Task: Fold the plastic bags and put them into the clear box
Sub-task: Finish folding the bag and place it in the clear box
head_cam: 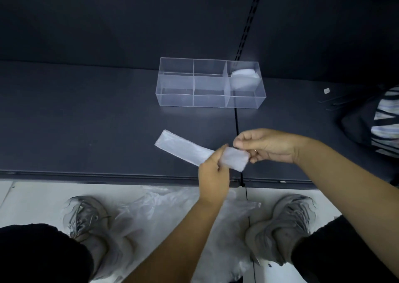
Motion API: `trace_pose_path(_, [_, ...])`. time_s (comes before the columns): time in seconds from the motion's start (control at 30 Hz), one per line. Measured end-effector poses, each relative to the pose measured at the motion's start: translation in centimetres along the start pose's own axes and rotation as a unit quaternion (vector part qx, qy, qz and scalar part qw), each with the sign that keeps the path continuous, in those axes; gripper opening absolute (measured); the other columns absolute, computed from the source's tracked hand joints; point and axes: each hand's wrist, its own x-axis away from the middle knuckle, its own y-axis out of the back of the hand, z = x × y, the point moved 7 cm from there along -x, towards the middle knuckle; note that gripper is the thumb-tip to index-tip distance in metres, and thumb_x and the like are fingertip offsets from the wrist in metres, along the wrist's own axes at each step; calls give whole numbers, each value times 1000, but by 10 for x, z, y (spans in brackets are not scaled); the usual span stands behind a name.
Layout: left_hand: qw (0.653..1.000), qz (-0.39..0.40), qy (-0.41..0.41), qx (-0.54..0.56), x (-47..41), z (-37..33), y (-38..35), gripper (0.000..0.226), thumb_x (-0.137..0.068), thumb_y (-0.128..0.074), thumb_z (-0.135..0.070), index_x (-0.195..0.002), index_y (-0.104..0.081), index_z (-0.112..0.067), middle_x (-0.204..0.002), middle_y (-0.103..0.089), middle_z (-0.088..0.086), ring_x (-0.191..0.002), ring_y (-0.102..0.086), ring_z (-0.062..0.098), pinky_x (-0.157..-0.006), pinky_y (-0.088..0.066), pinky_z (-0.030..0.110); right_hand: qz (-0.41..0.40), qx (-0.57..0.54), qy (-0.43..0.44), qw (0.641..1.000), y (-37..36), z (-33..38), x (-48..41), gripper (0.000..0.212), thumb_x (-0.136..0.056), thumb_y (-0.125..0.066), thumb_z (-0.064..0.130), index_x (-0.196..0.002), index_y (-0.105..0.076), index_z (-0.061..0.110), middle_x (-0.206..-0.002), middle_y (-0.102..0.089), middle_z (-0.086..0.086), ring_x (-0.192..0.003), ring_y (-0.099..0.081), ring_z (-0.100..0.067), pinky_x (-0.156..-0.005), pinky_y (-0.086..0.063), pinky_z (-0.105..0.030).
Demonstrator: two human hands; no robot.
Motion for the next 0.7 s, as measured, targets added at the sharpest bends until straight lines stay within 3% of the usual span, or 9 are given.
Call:
trace_pose_path(0.1, [974, 19, 157, 162, -13, 9, 16, 12, -88, -66, -23, -89, -76, -29, -85, -73, -13, -81, -66, -2, -75, -49, 16, -92, 1, 65, 994, 10, 4, -10, 32, -86, -64, 30, -116, -58, 19, -97, -63, 3, -59, -46, -7, -63, -43, -21])
trace_pose_path(0.13, [953, 48, 214, 209, -16, 16, 18, 13, -88, -64, -33, -94, -76, -29, -87, -74, -12, -84, -67, 0, -77, -50, 18, -82, -8, 72, 994, 6, 0, -16, 39, -87, -65, 27, -124, -55, 23, -111, -63, 6, -61, -45, -9, -65, -42, -22])
trace_pose_path(0.2, [904, 96, 287, 302, -22, 29, 22, 27, -97, -50, -33, -113, -68, -20, -103, -74, -1, -95, -69, 10, -84, -52, 24, -36, -3, 67, 997, -13, -11, -28, 52, -86, -68, 19, -134, -48, 27, -127, -59, 9, -69, -45, -14, -65, -42, -23])
trace_pose_path(0.27, [873, 114, 320, 349, -26, 37, 28, 28, -99, -45, -30, -116, -64, -16, -111, -71, 3, -99, -68, 14, -85, -53, 27, -29, 28, 55, 998, -30, -22, -41, 54, -85, -70, 9, -133, -48, 23, -117, -65, 6, -73, -47, -16, -58, -39, -22])
trace_pose_path(0.33, [859, 108, 339, 367, -31, 45, 31, 27, -98, -47, -29, -116, -62, -15, -113, -71, 5, -101, -68, 17, -83, -55, 30, -77, 43, 48, 995, -36, -31, -52, 45, -85, -69, 6, -125, -54, 17, -91, -69, 3, -59, -48, -8, -51, -37, -20])
trace_pose_path(0.4, [855, 99, 349, 371, -35, 53, 33, 26, -99, -46, -28, -115, -62, -13, -111, -71, 6, -98, -69, 17, -77, -57, 30, -140, 51, 38, 988, -33, -40, -57, 36, -84, -69, 6, -118, -58, 12, -78, -67, 1, -51, -50, -4, -49, -40, -18])
trace_pose_path(0.5, [863, 72, 360, 348, -42, 65, 35, 22, -99, -49, -24, -109, -64, -12, -107, -72, 6, -96, -69, 18, -78, -55, 30, -208, 71, 22, 975, -28, -50, -59, 24, -84, -69, 6, -107, -61, 9, -78, -69, -4, -54, -53, -10, -50, -46, -18])
trace_pose_path(0.7, [900, 10, 344, 268, -71, 68, 54, 13, -95, -58, -16, -98, -68, -9, -98, -73, 9, -87, -69, 16, -70, -56, 29, -257, 83, 18, 963, -27, -56, -58, 15, -85, -67, 6, -90, -56, 14, -78, -69, -8, -49, -56, -9, -51, -48, -24])
